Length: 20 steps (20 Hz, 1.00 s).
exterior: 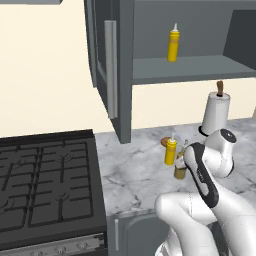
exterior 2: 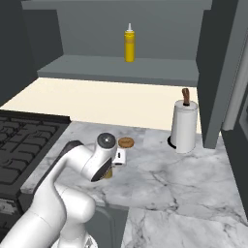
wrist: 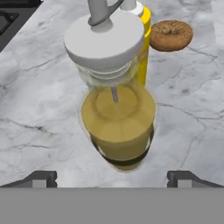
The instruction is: Pick the oil and vinegar bottle and mustard from the counter and place them in the cabinet.
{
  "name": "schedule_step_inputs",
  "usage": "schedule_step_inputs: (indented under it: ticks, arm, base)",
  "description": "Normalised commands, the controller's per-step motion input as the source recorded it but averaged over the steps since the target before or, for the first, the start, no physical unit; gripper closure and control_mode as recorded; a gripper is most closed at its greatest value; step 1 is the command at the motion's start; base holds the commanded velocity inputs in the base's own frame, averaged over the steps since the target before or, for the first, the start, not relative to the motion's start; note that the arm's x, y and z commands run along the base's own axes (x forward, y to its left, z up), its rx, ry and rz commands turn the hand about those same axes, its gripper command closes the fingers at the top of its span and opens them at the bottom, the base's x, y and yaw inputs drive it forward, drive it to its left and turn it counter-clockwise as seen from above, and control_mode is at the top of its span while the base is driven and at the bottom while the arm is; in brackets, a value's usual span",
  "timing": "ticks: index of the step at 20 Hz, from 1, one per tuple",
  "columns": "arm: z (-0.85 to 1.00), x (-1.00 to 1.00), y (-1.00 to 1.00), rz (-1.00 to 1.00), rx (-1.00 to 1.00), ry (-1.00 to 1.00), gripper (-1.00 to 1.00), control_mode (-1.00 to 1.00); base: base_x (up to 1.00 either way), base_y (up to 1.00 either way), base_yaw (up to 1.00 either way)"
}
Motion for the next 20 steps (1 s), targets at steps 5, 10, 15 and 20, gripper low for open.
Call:
schedule_step_inputs:
  ticks: [5,10,15,20]
  arm:
    - [-0.08,0.26,-0.03,0.0,0.03,0.0,-1.0,-1.0]
    - [-0.16,0.25,0.0,0.0,0.03,0.0,-1.0,-1.0]
    - [-0.21,0.25,0.0,0.01,0.02,0.0,-1.0,-1.0]
    - [-0.22,0.29,0.0,0.01,0.02,0.0,1.0,-1.0]
  base:
    - [0.0,0.0,0.0]
    - [0.0,0.0,0.0]
    - [0.0,0.0,0.0]
    - [0.0,0.0,0.0]
